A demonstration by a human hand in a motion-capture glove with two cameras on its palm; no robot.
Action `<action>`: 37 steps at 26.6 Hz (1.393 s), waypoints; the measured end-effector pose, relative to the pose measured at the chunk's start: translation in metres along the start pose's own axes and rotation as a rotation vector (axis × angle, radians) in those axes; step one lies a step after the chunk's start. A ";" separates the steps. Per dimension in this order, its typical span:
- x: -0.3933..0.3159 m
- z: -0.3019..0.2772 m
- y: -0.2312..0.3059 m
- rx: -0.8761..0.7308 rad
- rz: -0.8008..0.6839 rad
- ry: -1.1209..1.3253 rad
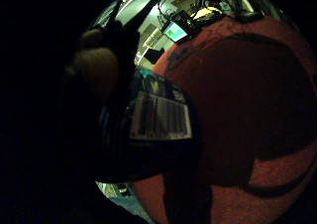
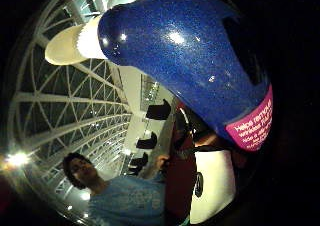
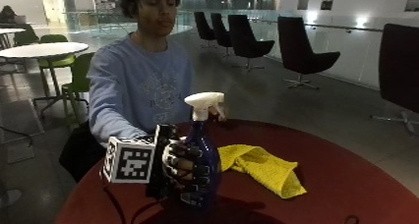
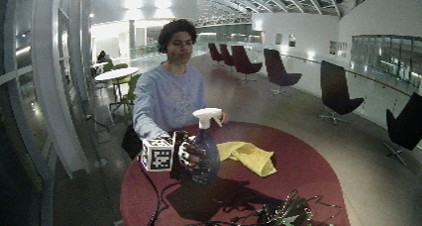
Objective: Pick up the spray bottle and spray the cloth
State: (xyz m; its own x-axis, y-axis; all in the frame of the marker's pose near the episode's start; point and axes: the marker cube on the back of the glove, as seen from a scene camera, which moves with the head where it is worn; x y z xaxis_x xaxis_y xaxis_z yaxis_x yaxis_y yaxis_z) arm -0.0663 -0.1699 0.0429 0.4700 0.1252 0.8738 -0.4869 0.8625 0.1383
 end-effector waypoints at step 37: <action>-0.076 0.008 -0.021 -0.646 -0.012 0.731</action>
State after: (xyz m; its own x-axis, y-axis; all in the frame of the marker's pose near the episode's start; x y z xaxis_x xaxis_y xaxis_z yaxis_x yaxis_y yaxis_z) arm -0.0974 -0.2014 -0.0224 0.9191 0.2006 0.3392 -0.0845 0.9411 -0.3275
